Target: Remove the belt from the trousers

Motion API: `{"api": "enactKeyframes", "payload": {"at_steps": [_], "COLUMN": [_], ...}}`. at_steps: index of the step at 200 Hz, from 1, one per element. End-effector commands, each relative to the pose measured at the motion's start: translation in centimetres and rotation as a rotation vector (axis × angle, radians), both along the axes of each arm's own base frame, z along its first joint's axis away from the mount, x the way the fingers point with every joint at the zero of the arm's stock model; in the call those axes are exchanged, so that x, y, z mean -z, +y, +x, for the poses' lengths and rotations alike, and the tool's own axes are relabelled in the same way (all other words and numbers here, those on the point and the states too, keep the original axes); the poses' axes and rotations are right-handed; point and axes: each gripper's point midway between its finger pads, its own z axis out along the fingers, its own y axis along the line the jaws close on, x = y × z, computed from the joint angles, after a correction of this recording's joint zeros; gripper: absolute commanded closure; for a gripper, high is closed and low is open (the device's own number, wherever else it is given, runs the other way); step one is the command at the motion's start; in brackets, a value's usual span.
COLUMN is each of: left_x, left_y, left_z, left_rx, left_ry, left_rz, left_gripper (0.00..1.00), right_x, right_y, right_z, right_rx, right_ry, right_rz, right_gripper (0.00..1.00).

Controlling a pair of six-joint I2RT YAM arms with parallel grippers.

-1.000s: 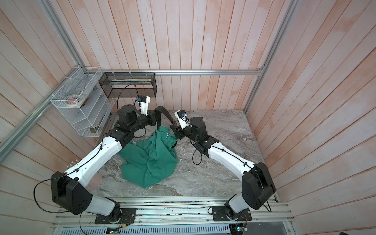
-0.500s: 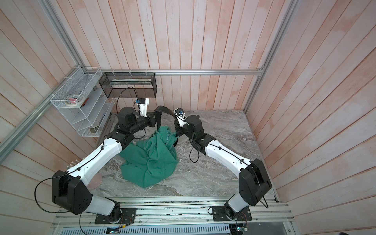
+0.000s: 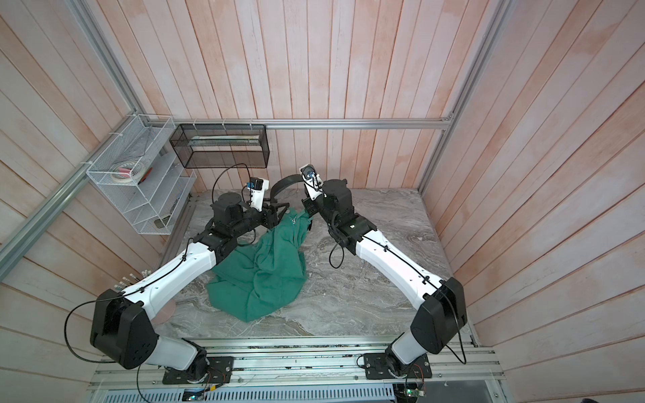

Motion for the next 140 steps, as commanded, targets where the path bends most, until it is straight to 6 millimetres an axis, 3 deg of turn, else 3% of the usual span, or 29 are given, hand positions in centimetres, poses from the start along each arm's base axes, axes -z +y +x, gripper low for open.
{"api": "enactKeyframes", "payload": {"at_steps": [1,35,72,114,130,140], "left_x": [-2.5,-3.1,-1.7,-2.1,-1.8,-1.7], "left_y": [0.9,0.5,-2.1,-4.2,-4.3,-4.3], "left_z": [0.5,0.7,0.8,1.0,1.2,1.3], "left_rx": [-0.058,-0.061,0.0,0.023,0.024,0.021], "left_ry": [-0.113,-0.153,-0.154,-0.18,-0.17,-0.163], "left_rz": [0.096,0.163,0.269,0.305,0.317,0.323], "left_gripper": [0.4,0.38,0.36,0.36,0.45,0.57], "right_x": [0.0,2.8,3.6,4.3,4.4,4.4], "right_y": [-0.4,-0.2,0.4,0.4,0.4,0.4], "right_z": [-1.1,-1.7,-1.9,-1.9,-1.9,-1.9], "right_rx": [-0.03,-0.056,-0.083,-0.1,-0.109,-0.114], "right_ry": [0.025,0.117,0.154,0.181,0.187,0.19], "right_rz": [-0.028,-0.051,-0.042,-0.05,-0.046,-0.046], "right_gripper": [1.0,1.0,1.0,1.0,1.0,1.0]}}
